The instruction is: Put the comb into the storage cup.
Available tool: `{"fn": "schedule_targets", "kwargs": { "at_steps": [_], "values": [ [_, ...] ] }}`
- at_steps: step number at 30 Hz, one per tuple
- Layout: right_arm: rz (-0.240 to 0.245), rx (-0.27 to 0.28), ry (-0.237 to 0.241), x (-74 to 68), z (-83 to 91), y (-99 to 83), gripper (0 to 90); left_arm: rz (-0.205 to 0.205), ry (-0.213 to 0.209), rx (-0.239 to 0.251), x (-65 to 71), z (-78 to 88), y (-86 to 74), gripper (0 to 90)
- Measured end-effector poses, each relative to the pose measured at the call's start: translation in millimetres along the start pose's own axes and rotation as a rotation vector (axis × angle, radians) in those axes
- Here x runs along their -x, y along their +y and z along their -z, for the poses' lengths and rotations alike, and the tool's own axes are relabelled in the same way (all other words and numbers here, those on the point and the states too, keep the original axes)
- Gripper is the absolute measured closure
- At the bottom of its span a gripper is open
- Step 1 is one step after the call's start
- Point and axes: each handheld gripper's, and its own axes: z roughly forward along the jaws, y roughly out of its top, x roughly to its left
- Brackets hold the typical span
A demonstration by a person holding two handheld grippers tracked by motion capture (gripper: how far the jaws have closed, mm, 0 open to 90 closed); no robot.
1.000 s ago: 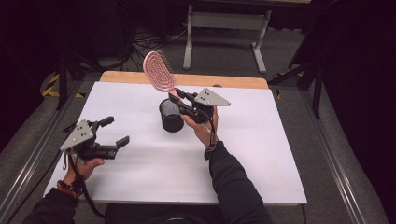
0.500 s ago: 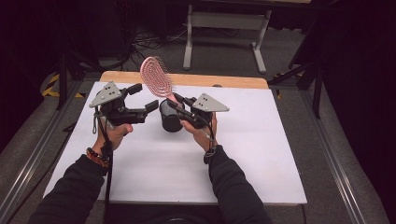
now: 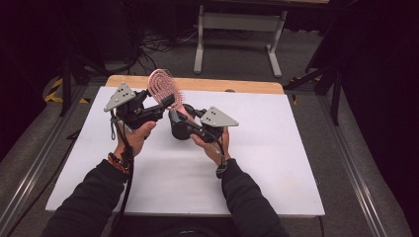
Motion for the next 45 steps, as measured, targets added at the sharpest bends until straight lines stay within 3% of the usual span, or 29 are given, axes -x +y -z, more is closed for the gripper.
{"fn": "schedule_targets", "kwargs": {
  "at_steps": [6,12,16,23,25,31,34,38,41,45],
  "values": [
    [0.047,-0.031,-0.027,-8.4,4.9,-7.6,69.4,0.004,-0.013,0.023,2.6,-0.7,-3.7,58.1],
    [0.079,-0.054,-0.052,-13.5,11.1,-11.1,69.0,-0.023,-0.064,0.037,12.3,-1.2,-7.7,62.5],
    [0.087,-0.065,-0.051,-16.2,12.1,-12.4,68.5,-0.034,-0.075,0.04,16.3,-0.6,-9.3,63.6],
    [0.074,-0.067,-0.027,-21.8,13.6,-12.1,58.9,-0.042,-0.074,0.066,13.2,4.3,-6.8,64.1],
    [0.069,-0.065,-0.024,-25.0,14.4,-11.9,48.6,-0.062,-0.079,0.067,14.9,5.0,-2.8,64.1],
    [0.09,-0.079,-0.021,-33.1,20.1,-11.2,35.1,-0.107,-0.096,0.066,18.1,3.8,3.5,64.2],
    [0.092,-0.084,-0.012,-34.6,25.2,-10.3,32.9,-0.118,-0.089,0.073,16.7,1.7,6.0,64.1],
    [0.059,-0.085,0.003,-35.5,29.9,-8.4,30.0,-0.119,-0.089,0.082,14.5,1.1,9.0,64.1],
    [0.094,-0.096,0.009,-38.8,36.9,-5.6,28.8,-0.127,-0.083,0.085,13.0,0.3,13.4,64.2],
    [0.094,-0.095,0.008,-38.9,47.4,-4.2,27.7,-0.139,-0.078,0.086,12.6,-0.4,16.2,64.1]
  ]
}}
